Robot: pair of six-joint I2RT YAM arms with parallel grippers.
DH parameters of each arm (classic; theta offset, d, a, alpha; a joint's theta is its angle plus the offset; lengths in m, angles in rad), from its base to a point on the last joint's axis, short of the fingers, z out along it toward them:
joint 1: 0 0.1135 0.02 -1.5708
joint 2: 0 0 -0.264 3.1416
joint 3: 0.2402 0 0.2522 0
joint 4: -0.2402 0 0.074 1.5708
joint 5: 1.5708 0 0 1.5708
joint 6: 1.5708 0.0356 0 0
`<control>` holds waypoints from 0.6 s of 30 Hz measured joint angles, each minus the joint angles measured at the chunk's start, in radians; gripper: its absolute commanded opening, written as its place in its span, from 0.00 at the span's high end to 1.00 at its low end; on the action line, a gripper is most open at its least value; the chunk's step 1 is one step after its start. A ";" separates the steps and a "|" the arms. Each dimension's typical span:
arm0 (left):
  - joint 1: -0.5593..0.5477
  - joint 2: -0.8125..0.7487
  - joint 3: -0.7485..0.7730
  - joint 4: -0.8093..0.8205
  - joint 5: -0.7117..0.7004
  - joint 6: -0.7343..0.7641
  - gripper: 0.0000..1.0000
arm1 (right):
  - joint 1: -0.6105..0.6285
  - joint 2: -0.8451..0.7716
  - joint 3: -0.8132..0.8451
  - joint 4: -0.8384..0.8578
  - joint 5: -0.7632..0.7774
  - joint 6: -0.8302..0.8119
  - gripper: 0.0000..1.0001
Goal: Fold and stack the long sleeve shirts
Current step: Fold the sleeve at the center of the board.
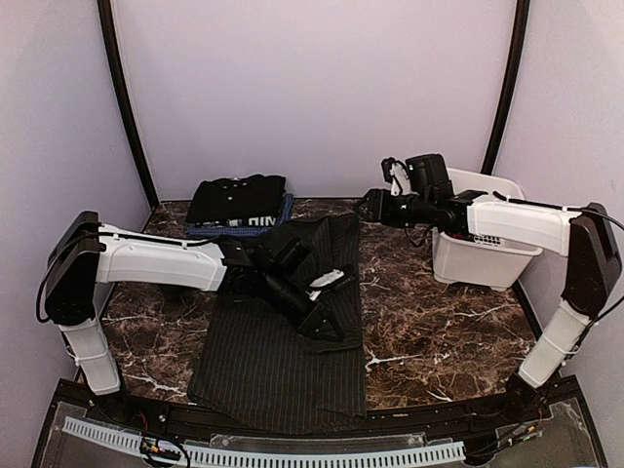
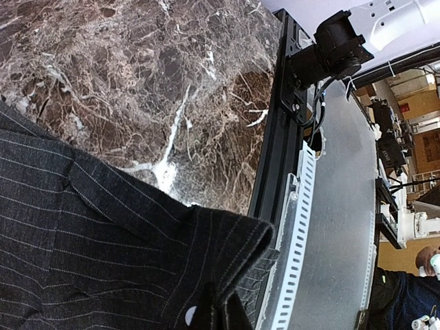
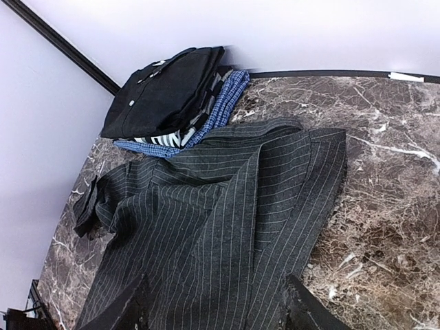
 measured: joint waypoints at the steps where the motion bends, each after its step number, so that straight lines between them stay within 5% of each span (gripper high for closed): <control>1: -0.001 0.000 0.000 -0.005 0.002 0.002 1.00 | 0.001 -0.008 -0.005 0.000 0.002 0.000 0.39; 10: -0.026 0.011 0.000 -0.048 0.014 0.034 0.96 | 0.011 -0.055 -0.058 0.001 0.007 -0.004 0.37; 13: -0.026 0.014 0.000 -0.066 0.015 0.047 0.71 | 0.019 -0.063 -0.076 0.000 0.007 -0.006 0.37; 18: -0.025 0.015 0.000 -0.076 0.011 0.053 0.48 | 0.028 -0.079 -0.093 0.000 0.007 -0.008 0.36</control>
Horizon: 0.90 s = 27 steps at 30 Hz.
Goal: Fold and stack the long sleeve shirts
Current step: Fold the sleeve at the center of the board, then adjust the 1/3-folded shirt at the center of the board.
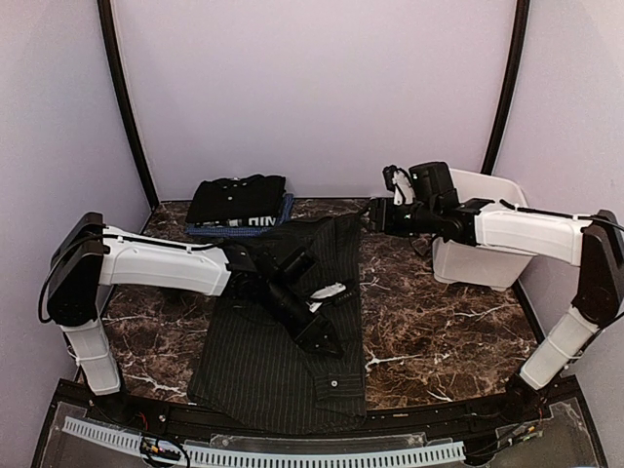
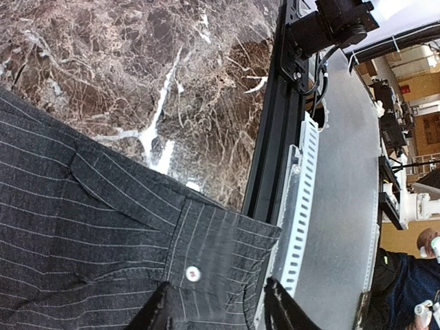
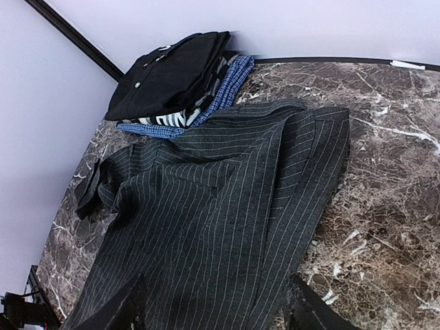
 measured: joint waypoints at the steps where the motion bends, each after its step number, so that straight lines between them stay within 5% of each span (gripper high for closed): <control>1: 0.000 0.000 0.000 0.000 -0.003 -0.002 0.45 | 0.002 -0.004 -0.003 -0.001 0.000 -0.001 0.36; 5: 0.002 -0.012 0.000 0.014 -0.047 -0.010 0.45 | 0.008 -0.010 -0.010 0.000 0.000 -0.011 0.36; 16: 0.207 -0.035 0.103 0.091 -0.367 -0.131 0.74 | 0.057 0.005 -0.061 0.030 -0.016 -0.017 0.43; 27: 0.317 0.172 0.258 0.111 -0.477 -0.214 0.76 | 0.135 0.162 -0.098 0.074 -0.096 0.006 0.52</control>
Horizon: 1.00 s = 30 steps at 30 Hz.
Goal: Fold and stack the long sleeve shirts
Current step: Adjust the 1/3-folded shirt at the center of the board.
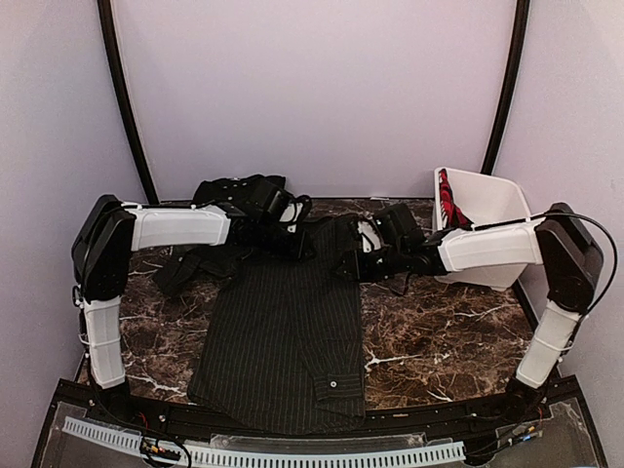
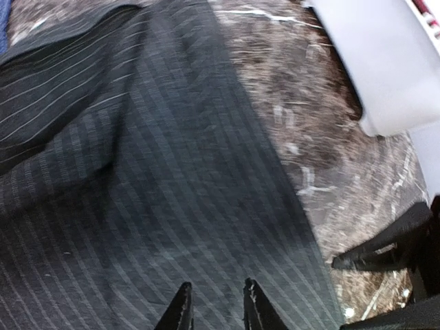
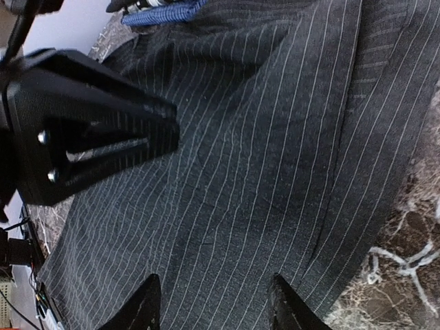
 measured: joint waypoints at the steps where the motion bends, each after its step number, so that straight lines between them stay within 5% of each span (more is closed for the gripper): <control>1: 0.013 0.011 0.000 -0.002 0.000 -0.008 0.76 | 0.003 0.019 0.000 0.006 -0.009 0.003 0.53; 12: 0.115 0.032 -0.008 -0.057 -0.024 -0.025 0.76 | 0.015 0.172 -0.005 0.053 -0.064 0.066 0.53; 30: 0.030 -0.040 -0.251 -0.132 0.024 -0.066 0.77 | 0.006 0.086 -0.176 0.143 -0.030 0.055 0.53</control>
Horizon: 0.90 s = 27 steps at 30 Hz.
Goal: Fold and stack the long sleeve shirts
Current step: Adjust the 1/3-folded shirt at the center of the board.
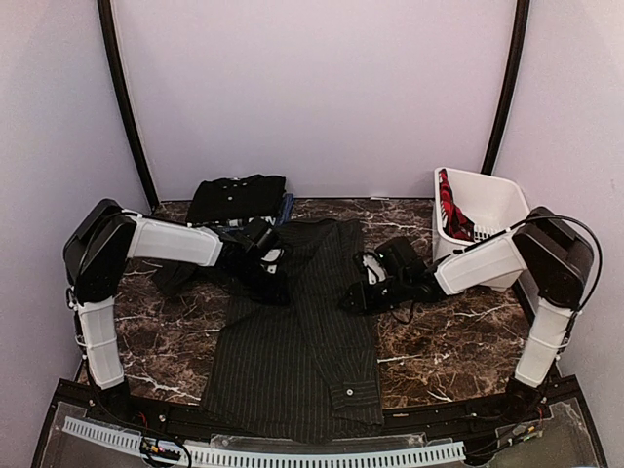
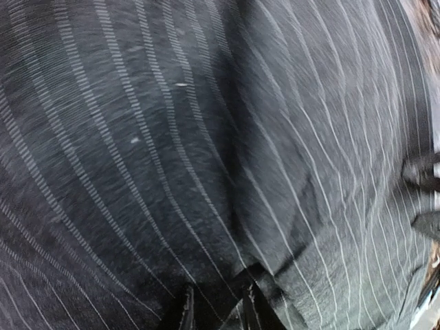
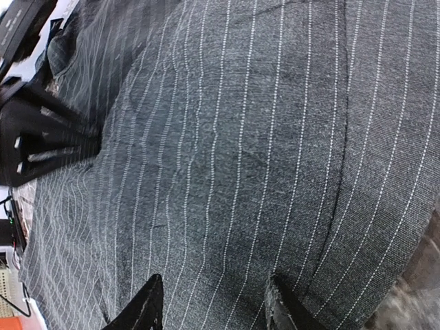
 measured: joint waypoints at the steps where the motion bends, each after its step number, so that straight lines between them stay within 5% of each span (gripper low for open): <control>1: -0.018 -0.001 0.000 -0.003 0.002 -0.008 0.77 | -0.003 -0.010 -0.012 -0.001 0.002 -0.001 0.52; 15: -0.103 -0.042 0.053 -0.153 -0.012 -0.084 0.75 | -0.035 -0.138 -0.112 -0.103 0.012 -0.046 0.51; 27: 0.082 0.038 0.326 -0.106 -0.115 -0.050 0.77 | -0.042 -0.131 0.131 -0.288 0.083 -0.077 0.52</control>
